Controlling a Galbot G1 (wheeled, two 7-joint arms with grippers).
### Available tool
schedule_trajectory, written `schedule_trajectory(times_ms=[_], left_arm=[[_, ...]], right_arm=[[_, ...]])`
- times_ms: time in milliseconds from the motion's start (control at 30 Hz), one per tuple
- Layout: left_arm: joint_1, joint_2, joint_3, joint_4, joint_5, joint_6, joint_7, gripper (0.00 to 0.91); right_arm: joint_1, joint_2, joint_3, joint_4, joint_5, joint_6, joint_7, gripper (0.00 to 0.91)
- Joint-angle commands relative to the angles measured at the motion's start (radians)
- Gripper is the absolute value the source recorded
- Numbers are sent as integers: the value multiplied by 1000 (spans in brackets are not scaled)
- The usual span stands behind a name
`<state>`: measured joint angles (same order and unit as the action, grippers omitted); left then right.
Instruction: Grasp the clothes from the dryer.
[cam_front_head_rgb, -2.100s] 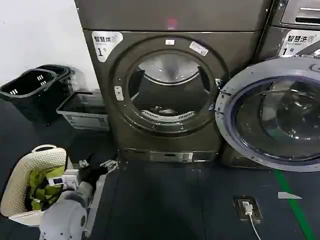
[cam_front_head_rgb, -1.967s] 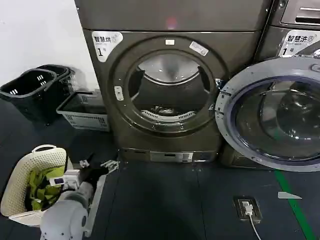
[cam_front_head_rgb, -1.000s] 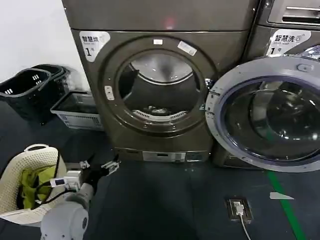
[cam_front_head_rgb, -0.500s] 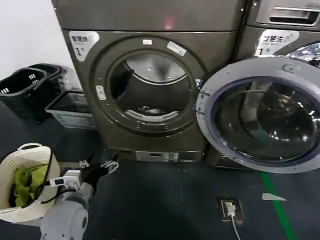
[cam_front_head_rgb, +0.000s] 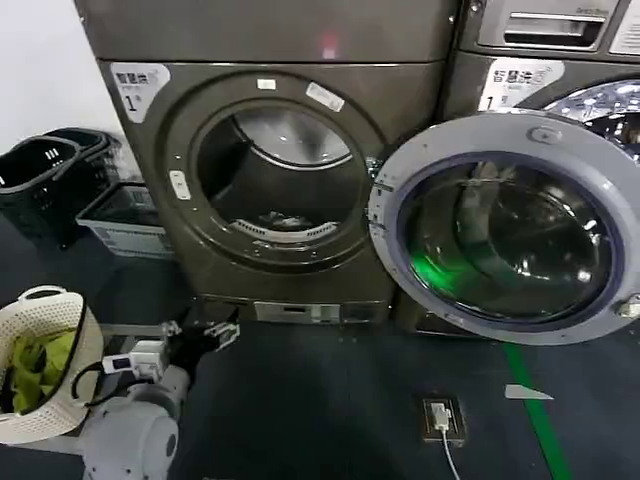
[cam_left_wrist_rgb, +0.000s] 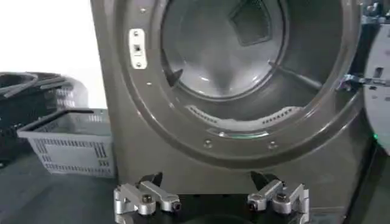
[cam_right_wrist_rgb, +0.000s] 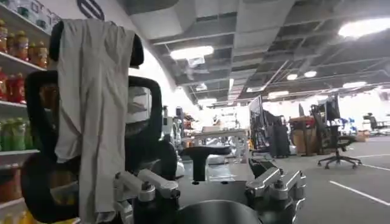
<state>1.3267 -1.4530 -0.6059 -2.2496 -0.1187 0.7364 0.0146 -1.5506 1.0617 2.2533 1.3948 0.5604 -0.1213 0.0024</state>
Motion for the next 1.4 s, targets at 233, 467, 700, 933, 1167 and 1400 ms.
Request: schedule_trajectory(times_ms=[233, 467, 700, 933, 1167, 1400], left_arm=[[2, 2, 2, 3, 0, 49, 2, 907], [6, 6, 6, 6, 1, 49, 7, 907], [8, 5, 11, 4, 11, 49, 12, 907], [7, 9, 18, 0, 9, 49, 17, 907], [3, 18, 21, 5, 5, 49, 15, 907], [-3, 19, 21, 13, -5, 49, 7, 907]], right_arm=[[-8, 4, 13, 1, 18, 9, 24, 907], [-14, 11, 19, 0, 19, 9, 27, 907], [-18, 12, 24, -6, 21, 9, 35, 907], [-25, 12, 32, -11, 24, 8, 39, 907], [-30, 9, 36, -15, 26, 7, 41, 907], [-37, 8, 39, -20, 26, 7, 40, 907]])
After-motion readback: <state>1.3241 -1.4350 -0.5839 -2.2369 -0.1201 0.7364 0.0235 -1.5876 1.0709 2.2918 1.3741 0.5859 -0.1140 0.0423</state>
